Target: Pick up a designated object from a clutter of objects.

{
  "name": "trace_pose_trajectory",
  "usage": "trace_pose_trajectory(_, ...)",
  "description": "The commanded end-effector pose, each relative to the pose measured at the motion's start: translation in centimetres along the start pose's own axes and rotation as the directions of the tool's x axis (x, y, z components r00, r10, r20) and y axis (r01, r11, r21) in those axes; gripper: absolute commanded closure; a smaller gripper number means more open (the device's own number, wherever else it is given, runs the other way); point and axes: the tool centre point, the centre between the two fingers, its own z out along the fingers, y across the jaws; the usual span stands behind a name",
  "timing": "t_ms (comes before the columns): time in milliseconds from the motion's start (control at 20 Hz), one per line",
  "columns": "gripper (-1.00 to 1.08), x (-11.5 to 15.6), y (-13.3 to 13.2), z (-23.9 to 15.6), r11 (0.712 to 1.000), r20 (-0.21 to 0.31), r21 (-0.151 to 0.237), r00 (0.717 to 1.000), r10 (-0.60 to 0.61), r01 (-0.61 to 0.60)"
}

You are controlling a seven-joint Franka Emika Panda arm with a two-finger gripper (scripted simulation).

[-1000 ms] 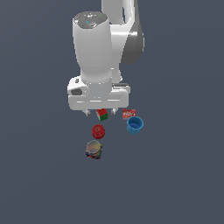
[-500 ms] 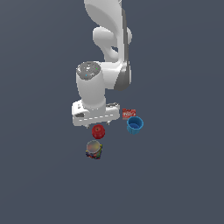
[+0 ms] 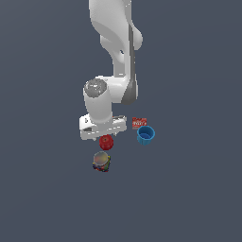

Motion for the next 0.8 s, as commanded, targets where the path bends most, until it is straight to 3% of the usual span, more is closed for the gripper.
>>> trace_pose_trajectory(0,-0.92,0.0,0.0,0.0,1.0,0.0,0.0,1.0,0.0,0.0)
trace_pose_trajectory(750,-0.92,-0.1,0.0,4.9,1.0,0.0,0.0,1.0,-0.003,0.003)
